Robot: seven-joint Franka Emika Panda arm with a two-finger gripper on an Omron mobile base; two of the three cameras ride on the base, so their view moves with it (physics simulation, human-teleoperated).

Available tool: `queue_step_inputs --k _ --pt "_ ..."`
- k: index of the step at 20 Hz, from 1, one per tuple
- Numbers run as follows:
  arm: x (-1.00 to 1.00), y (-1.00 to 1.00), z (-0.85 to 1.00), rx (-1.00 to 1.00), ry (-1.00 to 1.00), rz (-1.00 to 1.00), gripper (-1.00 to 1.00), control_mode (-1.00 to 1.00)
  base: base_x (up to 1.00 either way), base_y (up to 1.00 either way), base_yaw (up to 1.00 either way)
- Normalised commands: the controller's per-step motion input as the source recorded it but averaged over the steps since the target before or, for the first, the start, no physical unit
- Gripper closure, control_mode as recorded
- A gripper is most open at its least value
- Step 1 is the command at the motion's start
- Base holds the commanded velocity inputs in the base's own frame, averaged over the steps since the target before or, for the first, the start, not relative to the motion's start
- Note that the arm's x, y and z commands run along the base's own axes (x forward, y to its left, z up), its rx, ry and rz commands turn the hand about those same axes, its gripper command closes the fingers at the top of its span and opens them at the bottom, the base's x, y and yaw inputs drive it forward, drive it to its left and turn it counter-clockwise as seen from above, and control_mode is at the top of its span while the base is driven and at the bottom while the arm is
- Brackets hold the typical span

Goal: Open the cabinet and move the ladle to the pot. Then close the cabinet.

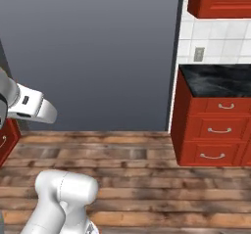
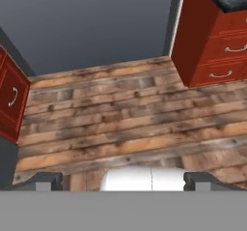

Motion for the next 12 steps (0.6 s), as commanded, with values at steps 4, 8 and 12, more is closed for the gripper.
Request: queue_step_inputs --k 4,8,12 --pt "0.0 0.0 0.0 0.0 0.0 0.0 -1.0 1.0 1.0 0.18 0.0" --pt "0.0 0.0 0.0 0.0 0.0 0.0 -1.0 1.0 1.0 0.03 0.0" --pt "0.0 0.0 0.0 0.0 0.0 0.0 -1.0 1.0 1.0 -0.08 0.0"
